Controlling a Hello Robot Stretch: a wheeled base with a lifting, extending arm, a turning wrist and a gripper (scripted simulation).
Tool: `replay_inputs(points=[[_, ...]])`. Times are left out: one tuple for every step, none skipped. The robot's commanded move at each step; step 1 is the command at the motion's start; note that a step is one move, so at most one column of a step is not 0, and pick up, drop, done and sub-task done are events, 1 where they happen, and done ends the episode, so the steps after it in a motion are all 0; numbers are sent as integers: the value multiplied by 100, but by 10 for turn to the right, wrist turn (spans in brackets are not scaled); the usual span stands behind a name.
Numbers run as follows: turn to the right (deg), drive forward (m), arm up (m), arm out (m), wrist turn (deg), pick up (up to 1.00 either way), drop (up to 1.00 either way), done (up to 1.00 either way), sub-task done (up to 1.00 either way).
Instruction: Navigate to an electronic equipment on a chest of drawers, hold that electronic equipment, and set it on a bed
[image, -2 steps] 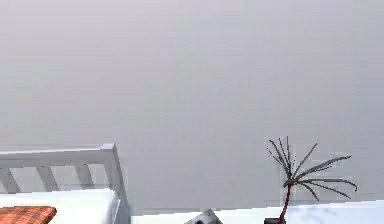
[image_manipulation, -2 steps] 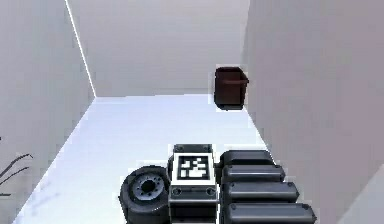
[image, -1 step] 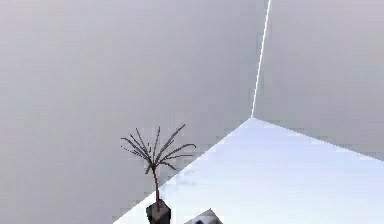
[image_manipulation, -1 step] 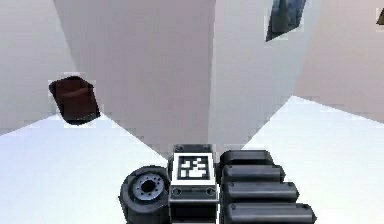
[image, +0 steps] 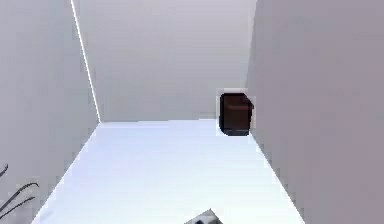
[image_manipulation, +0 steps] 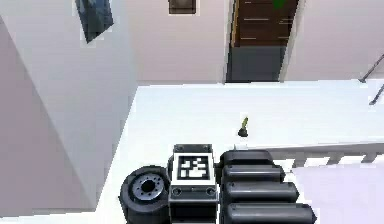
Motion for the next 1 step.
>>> replay_inputs(points=[[390, 0, 0, 0, 0, 0, 0, 0, 0]])
